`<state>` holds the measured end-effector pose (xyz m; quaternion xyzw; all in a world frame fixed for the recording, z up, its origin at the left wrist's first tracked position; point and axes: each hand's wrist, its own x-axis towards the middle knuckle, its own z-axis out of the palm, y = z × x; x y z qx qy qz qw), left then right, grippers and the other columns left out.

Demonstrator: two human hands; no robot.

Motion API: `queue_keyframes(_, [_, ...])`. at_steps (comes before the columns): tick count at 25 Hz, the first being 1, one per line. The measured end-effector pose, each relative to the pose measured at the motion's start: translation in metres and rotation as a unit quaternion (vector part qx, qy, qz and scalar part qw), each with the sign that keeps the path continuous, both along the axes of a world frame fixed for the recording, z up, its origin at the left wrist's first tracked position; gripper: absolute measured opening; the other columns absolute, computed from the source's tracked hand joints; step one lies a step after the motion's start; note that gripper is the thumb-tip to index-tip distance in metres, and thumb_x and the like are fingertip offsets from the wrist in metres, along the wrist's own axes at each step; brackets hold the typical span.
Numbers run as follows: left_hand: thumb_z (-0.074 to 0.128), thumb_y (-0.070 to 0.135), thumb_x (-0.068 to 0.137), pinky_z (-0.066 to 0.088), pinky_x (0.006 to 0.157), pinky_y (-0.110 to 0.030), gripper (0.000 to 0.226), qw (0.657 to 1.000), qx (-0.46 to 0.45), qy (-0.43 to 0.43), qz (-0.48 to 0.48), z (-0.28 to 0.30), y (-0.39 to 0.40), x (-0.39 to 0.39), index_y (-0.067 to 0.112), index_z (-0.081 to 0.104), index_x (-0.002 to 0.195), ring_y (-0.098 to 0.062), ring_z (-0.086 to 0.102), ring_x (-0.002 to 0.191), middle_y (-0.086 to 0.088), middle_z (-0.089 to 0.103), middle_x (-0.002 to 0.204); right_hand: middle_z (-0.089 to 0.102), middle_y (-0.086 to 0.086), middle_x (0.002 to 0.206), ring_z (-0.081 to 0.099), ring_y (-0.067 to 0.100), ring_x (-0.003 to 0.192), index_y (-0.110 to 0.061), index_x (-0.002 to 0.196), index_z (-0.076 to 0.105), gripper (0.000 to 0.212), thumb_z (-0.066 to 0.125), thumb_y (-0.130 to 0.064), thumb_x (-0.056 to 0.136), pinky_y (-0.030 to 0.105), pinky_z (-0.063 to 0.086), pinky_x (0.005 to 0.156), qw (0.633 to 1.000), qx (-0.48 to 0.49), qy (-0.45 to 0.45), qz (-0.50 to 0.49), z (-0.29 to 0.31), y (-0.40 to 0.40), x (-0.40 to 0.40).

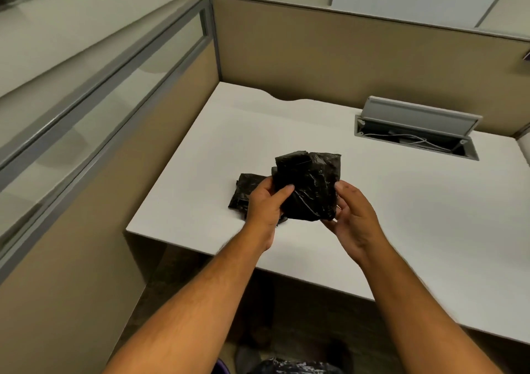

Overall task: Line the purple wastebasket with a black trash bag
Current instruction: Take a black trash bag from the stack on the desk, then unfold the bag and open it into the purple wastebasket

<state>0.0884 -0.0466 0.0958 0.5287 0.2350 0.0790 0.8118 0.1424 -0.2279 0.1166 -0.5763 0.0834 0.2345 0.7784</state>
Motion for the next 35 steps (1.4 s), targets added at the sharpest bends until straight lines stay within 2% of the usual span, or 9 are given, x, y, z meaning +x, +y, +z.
queue_keyframes(2, [0.071,0.024,0.096,0.059,0.097,-0.044,0.024,0.999,0.012,-0.006,-0.039,-0.004,-0.011,-0.006,0.034,0.078,0.116,-0.014,0.076,0.11,0.003,0.081,0.115,0.077,0.006,0.135,0.074,0.029,0.123,-0.018,0.139,0.068,0.053,0.074,-0.044,0.093,0.05,0.061,0.101,1.0,-0.013,0.0,0.012,0.001,-0.019,-0.012])
queue_keyframes(6, [0.067,0.019,0.1,0.059,0.095,-0.031,0.021,0.995,0.014,-0.024,-0.098,-0.016,-0.034,-0.021,0.022,0.08,0.116,-0.016,0.074,0.113,-0.002,0.08,0.115,0.082,0.007,0.124,0.077,0.026,0.119,-0.023,0.125,0.079,0.024,0.068,-0.023,0.104,0.046,0.061,0.096,0.998,-0.049,-0.007,-0.026,-0.003,-0.052,-0.031])
queue_keyframes(11, [0.071,0.013,0.094,0.054,0.098,-0.031,0.007,0.99,0.0,-0.065,-0.128,-0.022,-0.059,-0.059,0.013,0.078,0.091,-0.013,0.068,0.108,0.008,0.075,0.105,0.077,0.009,0.138,0.07,0.03,0.13,-0.017,0.143,0.066,0.035,0.055,-0.026,0.111,0.053,0.057,0.103,0.994,0.051,0.064,-0.078,-0.02,-0.094,-0.058])
queue_keyframes(17, [0.064,0.006,0.075,0.054,0.093,-0.044,0.015,0.975,0.011,-0.09,-0.202,-0.03,-0.081,-0.131,0.008,0.079,0.072,-0.028,0.066,0.108,-0.009,0.071,0.107,0.067,0.017,0.15,0.065,0.035,0.136,-0.012,0.157,0.05,0.048,0.048,-0.031,0.113,0.06,0.056,0.102,0.978,0.153,0.127,-0.068,-0.029,-0.135,-0.099])
queue_keyframes(21, [0.06,0.031,0.078,0.05,0.098,-0.044,0.033,0.993,0.043,-0.069,-0.082,-0.029,-0.118,-0.185,0.003,0.078,0.08,-0.03,0.069,0.108,-0.015,0.076,0.103,0.072,0.016,0.143,0.074,0.03,0.125,-0.013,0.155,0.052,0.045,0.051,-0.027,0.112,0.052,0.062,0.101,0.982,0.149,0.11,-0.029,-0.018,-0.166,-0.132])
queue_keyframes(26, [0.079,0.057,0.073,0.055,0.093,-0.032,0.047,0.968,0.245,0.035,-0.045,-0.01,-0.198,-0.242,0.023,0.079,0.105,-0.013,0.072,0.105,0.003,0.078,0.108,0.077,0.006,0.135,0.077,0.02,0.119,-0.025,0.145,0.059,0.034,0.049,-0.03,0.113,0.048,0.055,0.112,0.994,0.072,0.075,0.04,-0.015,-0.191,-0.184])
queue_keyframes(30, [0.086,0.041,0.079,0.058,0.092,-0.033,0.042,0.921,0.362,0.128,-0.07,-0.011,-0.235,-0.291,0.024,0.072,0.115,-0.009,0.071,0.103,0.007,0.076,0.11,0.079,0.015,0.131,0.076,0.032,0.122,-0.012,0.145,0.061,0.039,0.044,-0.031,0.115,0.055,0.054,0.112,0.986,0.073,0.125,0.08,-0.018,-0.199,-0.221])
queue_keyframes(33, [0.079,0.028,0.088,0.062,0.088,-0.041,0.02,0.943,0.308,0.127,-0.004,-0.01,-0.237,-0.324,0.018,0.077,0.106,-0.017,0.077,0.094,0.0,0.081,0.098,0.077,0.023,0.131,0.075,0.038,0.121,-0.007,0.145,0.059,0.041,0.048,-0.032,0.114,0.06,0.054,0.111,0.978,0.08,0.17,0.092,-0.02,-0.203,-0.244])
queue_keyframes(35, [0.077,0.031,0.089,0.061,0.073,-0.031,0.009,0.951,0.279,0.125,0.04,-0.008,-0.234,-0.344,0.023,0.079,0.093,-0.014,0.078,0.082,0.004,0.082,0.085,0.077,0.021,0.133,0.077,0.035,0.118,-0.008,0.143,0.059,0.042,0.052,-0.036,0.112,0.057,0.057,0.108,0.977,0.077,0.169,0.104,-0.02,-0.203,-0.258])
